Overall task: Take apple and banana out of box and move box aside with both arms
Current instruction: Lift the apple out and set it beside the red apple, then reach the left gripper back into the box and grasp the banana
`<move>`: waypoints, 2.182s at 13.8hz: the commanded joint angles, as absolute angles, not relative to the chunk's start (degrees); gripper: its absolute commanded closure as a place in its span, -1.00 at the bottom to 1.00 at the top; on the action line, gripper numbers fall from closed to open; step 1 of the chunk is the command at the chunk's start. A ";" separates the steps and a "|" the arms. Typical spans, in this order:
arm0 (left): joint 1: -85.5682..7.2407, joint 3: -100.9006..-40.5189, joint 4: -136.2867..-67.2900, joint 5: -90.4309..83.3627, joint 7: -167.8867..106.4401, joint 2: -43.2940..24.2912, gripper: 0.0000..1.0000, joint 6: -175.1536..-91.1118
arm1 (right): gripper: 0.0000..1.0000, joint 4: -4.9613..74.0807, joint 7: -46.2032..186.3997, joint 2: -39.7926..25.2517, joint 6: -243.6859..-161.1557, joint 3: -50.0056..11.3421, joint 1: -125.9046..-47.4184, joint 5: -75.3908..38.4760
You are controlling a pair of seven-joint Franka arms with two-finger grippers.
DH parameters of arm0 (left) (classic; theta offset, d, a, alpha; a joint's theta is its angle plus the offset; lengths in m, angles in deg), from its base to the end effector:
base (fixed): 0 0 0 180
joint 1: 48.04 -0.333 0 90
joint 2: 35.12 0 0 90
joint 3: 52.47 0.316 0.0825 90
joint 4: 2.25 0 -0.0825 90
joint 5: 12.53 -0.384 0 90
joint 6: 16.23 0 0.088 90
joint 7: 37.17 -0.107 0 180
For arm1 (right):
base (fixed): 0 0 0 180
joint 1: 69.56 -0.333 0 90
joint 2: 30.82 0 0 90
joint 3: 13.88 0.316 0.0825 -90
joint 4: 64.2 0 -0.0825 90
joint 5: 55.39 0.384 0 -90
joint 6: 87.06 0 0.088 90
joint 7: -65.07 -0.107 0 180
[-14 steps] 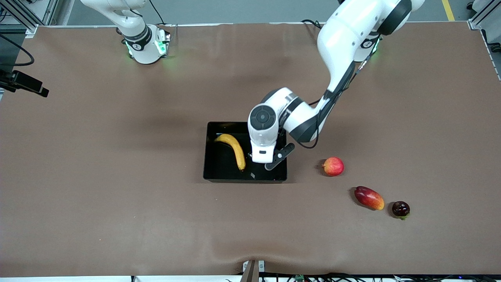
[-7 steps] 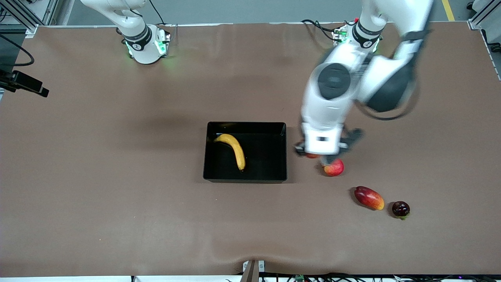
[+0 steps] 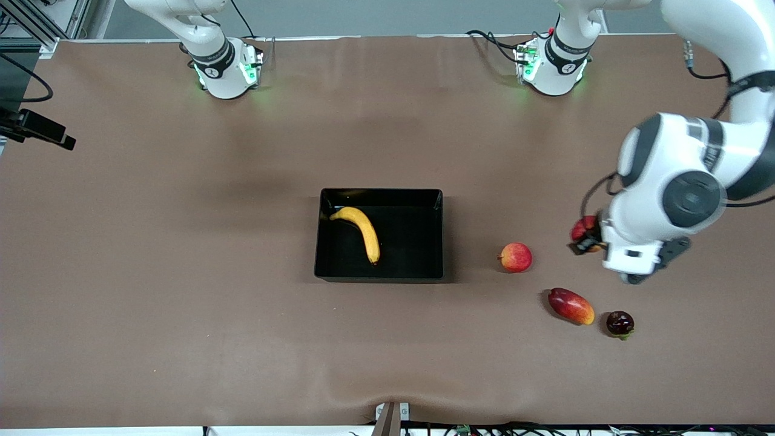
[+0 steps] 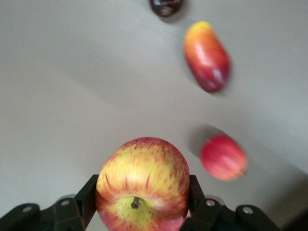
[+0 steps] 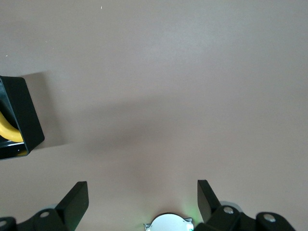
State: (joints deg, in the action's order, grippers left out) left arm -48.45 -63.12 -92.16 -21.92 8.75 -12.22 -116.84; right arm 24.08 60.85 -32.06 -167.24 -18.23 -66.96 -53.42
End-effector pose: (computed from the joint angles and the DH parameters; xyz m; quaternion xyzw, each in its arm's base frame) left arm 0.6428 -0.0870 0.3999 -0.9520 -0.2855 0.0704 0.0852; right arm 0.5260 -0.0604 0.6362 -0.9935 0.0952 0.0594 0.0193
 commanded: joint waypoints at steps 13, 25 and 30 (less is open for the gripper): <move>-62.72 -63.63 -107.19 -30.98 -1.40 -1.81 -0.78 -146.93 | -1.00 23.96 60.76 -32.05 -166.78 -17.57 -65.78 -52.58; -59.14 -88.49 -99.83 -26.14 14.64 -12.10 -1.00 -124.43 | -1.00 23.87 60.76 -31.88 -166.78 -17.57 -65.70 -52.58; -43.67 -87.98 -87.71 -29.99 25.39 -1.75 -1.00 -124.87 | -1.00 23.78 60.50 -31.96 -166.69 -17.49 -65.96 -52.58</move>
State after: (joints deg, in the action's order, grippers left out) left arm -47.47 -88.39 -95.25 -26.87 22.69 -8.47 -125.73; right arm 24.15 60.85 -31.93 -167.16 -18.15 -66.93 -53.40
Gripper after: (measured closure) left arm 0.000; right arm 0.000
